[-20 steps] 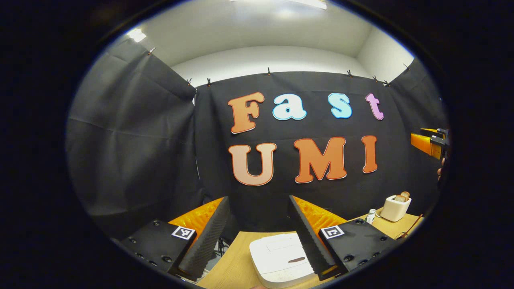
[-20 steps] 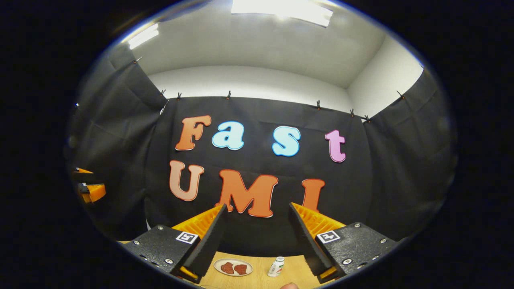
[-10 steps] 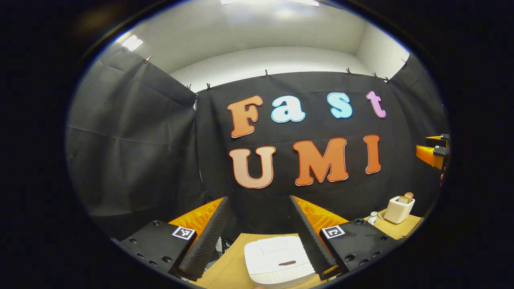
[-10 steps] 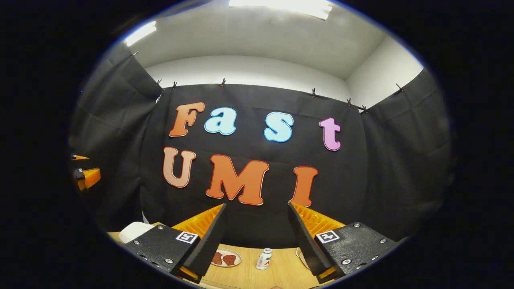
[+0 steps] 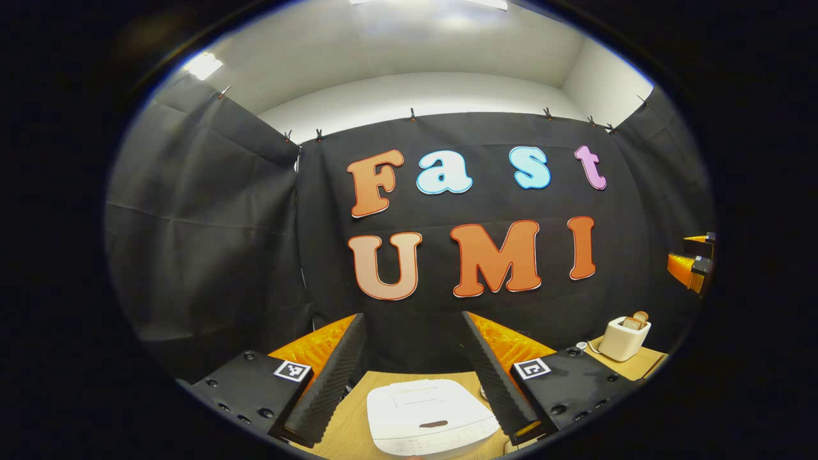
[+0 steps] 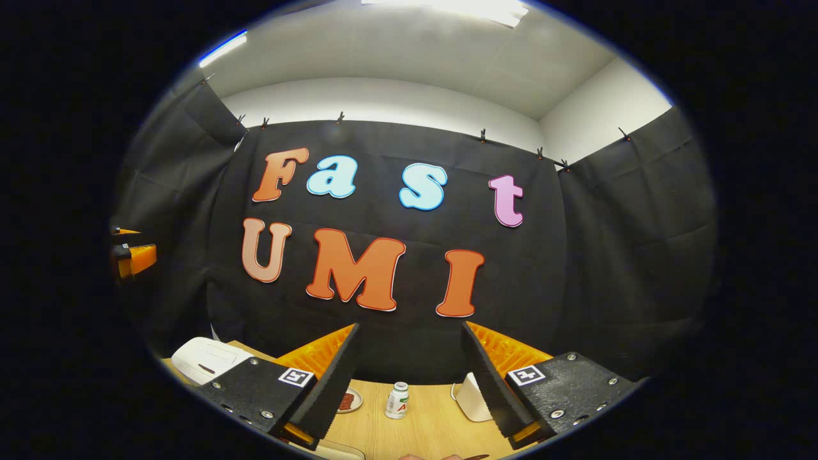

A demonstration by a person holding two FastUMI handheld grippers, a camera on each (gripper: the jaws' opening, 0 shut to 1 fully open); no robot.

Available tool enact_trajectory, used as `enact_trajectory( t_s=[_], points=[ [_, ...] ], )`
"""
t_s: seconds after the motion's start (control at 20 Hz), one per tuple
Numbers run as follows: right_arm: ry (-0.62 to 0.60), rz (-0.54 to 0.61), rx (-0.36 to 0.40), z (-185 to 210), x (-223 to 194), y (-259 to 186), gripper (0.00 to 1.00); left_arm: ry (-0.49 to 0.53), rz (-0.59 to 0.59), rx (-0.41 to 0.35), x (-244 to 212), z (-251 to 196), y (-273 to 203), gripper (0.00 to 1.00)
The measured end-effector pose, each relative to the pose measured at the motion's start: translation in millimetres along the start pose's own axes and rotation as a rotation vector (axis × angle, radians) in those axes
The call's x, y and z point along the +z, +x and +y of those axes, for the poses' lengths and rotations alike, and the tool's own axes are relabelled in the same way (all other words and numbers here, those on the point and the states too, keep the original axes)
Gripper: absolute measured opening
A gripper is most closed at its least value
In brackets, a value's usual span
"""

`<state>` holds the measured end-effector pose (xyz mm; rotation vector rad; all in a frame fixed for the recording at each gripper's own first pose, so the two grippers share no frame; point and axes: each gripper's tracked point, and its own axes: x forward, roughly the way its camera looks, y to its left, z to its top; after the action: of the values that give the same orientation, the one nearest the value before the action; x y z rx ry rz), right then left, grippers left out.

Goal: Close the left gripper, press the button to open the rice cooker; take a wooden spoon from the chopstick holder with the right hand, scoop a spoonful of rice and pour it into the rice cooker, then put the wooden spoon back into the chopstick holder.

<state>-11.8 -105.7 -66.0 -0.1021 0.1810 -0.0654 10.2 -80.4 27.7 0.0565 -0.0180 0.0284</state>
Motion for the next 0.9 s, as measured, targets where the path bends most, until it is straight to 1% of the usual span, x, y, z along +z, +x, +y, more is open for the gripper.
enact_trajectory(
  t_s=[0.1,0.15,0.25,0.3,0.4,0.45,0.55,0.65,0.8,0.9],
  points=[
    [0.007,0.014,-0.002,-3,-6,1,0.95,-0.002,0.0,0.0,-1,-1,3,1.0],
    [0.009,0.019,-0.005,-5,-8,0,0.95,-0.006,0.001,0.004,1,-1,3,0.96],
    [0.008,0.024,-0.015,-10,-11,0,0.95,-0.009,0.023,0.018,-4,1,8,0.61],
    [0.006,0.025,-0.019,-11,-12,-1,0.95,-0.008,0.041,0.045,-9,7,12,0.43],
    [-0.004,0.027,-0.029,-16,-14,-4,0.95,-0.04,0.071,-0.003,-15,-4,11,0.07],
    [-0.01,0.029,-0.034,-18,-15,-4,0.95,-0.055,0.083,0.004,-21,-3,19,0.05],
    [-0.017,0.037,-0.046,-25,-17,-9,0.95,-0.069,0.143,-0.036,-31,-7,17,0.05],
    [-0.016,0.045,-0.066,-33,-21,-14,0.95,-0.082,0.216,-0.021,-46,-1,26,0.05],
    [-0.014,0.067,-0.103,-48,-28,-25,0.95,-0.188,0.396,-0.051,-83,-8,38,0.05],
    [-0.02,0.085,-0.131,-60,-34,-32,0.95,-0.218,0.522,-0.063,-112,-14,42,0.03]
  ],
)
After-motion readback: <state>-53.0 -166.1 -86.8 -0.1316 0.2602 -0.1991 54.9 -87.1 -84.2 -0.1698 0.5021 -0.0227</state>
